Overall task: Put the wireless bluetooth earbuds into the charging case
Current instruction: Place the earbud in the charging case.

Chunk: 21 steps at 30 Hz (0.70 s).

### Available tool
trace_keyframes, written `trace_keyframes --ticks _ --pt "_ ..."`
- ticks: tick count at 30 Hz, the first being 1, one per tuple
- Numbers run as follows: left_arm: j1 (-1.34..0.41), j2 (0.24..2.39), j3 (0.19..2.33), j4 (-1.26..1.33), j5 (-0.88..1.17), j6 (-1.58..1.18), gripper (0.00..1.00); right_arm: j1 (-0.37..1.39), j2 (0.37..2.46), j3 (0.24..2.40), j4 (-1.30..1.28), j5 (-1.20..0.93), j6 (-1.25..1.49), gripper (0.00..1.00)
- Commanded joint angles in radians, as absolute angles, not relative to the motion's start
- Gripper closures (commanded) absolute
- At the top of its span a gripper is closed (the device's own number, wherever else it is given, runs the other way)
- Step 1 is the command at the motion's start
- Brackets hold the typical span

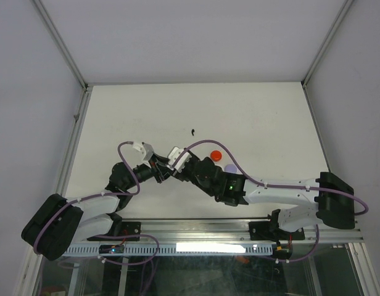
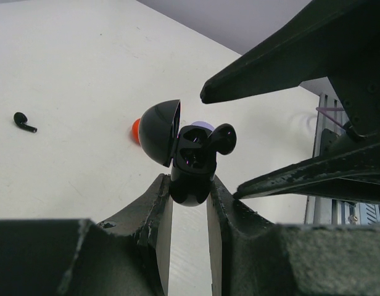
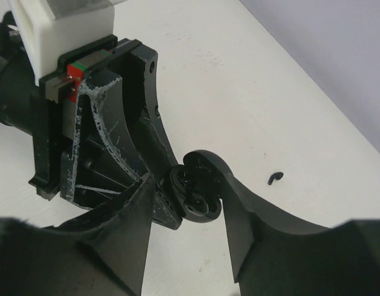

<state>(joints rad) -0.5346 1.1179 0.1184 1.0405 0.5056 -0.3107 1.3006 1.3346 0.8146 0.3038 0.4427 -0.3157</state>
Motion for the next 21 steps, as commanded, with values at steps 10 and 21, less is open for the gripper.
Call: trace_keyframes --ticks 10,21 --pt "-0.526 1.123 0.117 1.149 0.552 -0.279 1.00 1.220 1.127 0.912 0.108 0.260 -0.201 0.32" --pt "-0.525 1.132 0.112 1.183 0.590 -0.273 1.00 1.112 1.127 0.858 0.064 0.267 -0.177 0.29"
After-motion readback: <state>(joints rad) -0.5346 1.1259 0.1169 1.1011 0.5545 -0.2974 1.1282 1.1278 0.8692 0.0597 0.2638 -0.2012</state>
